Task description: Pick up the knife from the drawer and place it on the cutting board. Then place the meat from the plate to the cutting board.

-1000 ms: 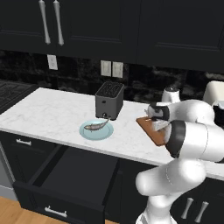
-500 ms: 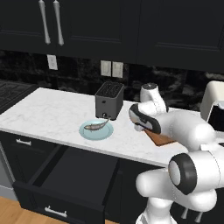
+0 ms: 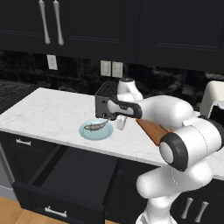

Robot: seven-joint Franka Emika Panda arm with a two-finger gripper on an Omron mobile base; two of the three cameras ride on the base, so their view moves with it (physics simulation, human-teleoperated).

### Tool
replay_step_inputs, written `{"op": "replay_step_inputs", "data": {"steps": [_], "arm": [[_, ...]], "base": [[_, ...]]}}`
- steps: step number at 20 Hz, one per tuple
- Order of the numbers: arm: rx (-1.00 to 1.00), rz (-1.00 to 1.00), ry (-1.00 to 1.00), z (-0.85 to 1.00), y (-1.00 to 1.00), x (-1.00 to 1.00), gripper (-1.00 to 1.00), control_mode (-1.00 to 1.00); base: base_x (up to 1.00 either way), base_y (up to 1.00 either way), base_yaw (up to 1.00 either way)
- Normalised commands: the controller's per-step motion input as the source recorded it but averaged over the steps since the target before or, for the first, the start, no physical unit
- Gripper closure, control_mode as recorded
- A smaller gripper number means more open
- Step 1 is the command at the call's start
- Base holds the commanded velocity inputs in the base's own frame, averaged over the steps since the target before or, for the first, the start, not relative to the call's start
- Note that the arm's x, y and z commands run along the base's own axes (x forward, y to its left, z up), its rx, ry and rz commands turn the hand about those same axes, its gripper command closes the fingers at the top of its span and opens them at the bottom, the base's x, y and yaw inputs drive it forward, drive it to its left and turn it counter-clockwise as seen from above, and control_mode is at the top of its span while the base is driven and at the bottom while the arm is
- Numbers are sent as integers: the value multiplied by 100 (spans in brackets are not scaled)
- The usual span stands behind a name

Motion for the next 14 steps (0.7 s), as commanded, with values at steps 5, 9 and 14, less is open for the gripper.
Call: {"op": "replay_step_inputs", "data": {"steps": [5, 9, 14], "arm": [[-3, 39, 3, -17, 100, 67, -100, -100], [-12, 15, 0, -52, 82, 41, -100, -100], [-9, 7, 2, -76, 42, 52, -100, -100]], "base": [[0, 0, 0], [0, 0, 0], [0, 0, 0]]}}
